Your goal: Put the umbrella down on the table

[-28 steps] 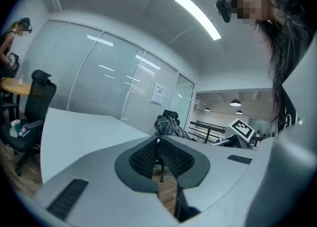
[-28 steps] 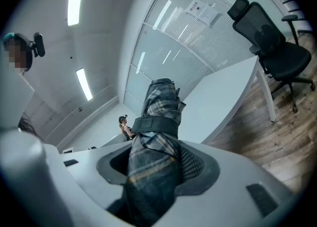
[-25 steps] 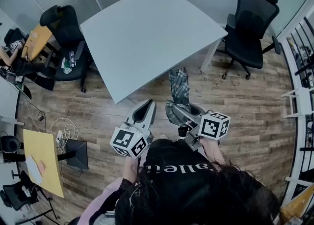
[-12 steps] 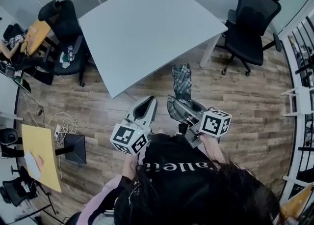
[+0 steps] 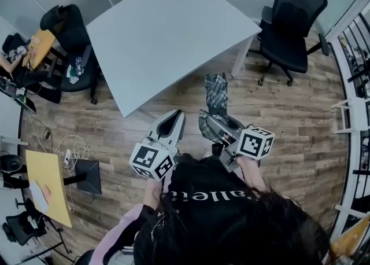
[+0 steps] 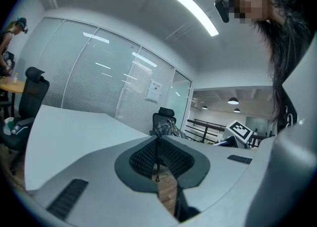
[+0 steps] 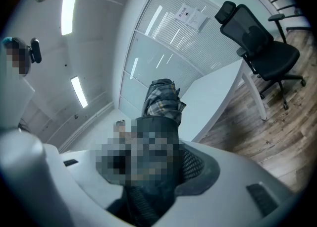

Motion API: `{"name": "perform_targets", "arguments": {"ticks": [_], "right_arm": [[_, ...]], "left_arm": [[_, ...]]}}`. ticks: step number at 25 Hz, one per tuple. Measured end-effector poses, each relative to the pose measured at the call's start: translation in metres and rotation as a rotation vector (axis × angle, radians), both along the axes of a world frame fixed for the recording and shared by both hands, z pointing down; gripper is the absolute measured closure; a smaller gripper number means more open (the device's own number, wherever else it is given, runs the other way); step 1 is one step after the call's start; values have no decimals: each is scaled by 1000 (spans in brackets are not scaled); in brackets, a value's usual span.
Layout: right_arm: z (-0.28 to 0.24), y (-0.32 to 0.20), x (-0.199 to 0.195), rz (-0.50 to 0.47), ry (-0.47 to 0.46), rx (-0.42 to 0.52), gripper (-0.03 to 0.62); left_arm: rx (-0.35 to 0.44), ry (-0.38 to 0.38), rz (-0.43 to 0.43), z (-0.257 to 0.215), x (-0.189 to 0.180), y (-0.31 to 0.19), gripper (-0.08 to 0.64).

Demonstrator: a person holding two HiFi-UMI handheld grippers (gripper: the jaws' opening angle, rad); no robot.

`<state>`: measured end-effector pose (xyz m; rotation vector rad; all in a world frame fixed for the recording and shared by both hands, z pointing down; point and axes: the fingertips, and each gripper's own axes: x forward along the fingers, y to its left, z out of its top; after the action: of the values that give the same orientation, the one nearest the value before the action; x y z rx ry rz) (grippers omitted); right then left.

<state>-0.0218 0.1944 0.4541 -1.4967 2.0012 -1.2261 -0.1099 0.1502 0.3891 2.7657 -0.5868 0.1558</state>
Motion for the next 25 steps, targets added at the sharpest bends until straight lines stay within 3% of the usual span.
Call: {"name": "perform_targets", "arguments": {"ticks": [9, 17, 25], "right_arm": [[15, 20, 43, 40, -7, -33, 365], [23, 4, 71, 88, -22, -41, 365], [29, -22, 95, 119, -4, -27, 365]], "left_arm": [[-25, -33, -1, 13, 26, 23, 534], [-27, -62, -36, 16, 25, 1, 534], [-18, -34, 23, 28, 60, -31, 534]]}}
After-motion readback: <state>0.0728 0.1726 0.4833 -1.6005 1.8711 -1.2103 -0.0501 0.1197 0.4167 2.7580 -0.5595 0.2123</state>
